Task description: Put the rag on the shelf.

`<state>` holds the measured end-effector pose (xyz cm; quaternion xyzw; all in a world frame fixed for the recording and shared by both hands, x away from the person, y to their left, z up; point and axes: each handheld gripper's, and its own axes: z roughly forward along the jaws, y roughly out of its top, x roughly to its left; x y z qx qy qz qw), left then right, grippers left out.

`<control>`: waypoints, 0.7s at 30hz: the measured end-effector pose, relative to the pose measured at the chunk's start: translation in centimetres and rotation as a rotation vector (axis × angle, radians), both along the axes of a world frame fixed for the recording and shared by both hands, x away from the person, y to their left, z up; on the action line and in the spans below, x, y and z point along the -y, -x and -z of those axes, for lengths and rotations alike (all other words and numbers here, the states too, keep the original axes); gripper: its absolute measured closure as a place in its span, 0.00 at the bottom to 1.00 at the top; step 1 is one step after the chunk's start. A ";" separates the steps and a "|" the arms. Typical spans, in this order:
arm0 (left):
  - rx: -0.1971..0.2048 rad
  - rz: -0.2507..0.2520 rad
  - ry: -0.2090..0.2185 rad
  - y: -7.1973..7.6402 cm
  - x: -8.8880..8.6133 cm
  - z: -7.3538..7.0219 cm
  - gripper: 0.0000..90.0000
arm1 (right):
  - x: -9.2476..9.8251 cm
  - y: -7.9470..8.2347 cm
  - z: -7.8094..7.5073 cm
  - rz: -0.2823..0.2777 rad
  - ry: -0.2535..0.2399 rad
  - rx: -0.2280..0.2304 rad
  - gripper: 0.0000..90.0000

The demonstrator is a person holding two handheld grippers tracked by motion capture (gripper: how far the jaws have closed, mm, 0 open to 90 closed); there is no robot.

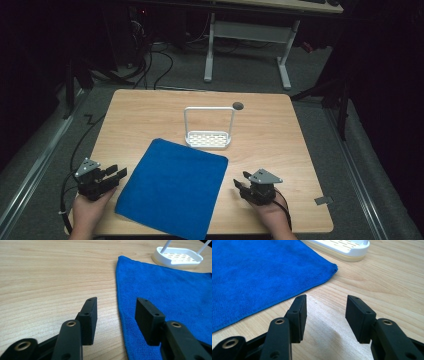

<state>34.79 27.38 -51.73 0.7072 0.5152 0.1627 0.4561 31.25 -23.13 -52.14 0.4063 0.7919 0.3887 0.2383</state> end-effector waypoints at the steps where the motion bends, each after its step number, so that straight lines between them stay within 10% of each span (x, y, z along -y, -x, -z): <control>1: -0.003 -0.002 0.003 0.0 -0.1 0.0 0.60 | 0.0 0.0 0.0 0.000 0.000 0.000 0.58; 12: 0.003 0.050 -0.024 -0.4 0.7 0.3 0.67 | 0.2 -0.1 0.0 -0.015 -0.025 -0.009 0.60; 21: -0.044 0.151 -0.094 0.4 1.9 0.2 0.87 | -2.7 -0.3 -0.1 -0.131 -0.041 -0.018 0.72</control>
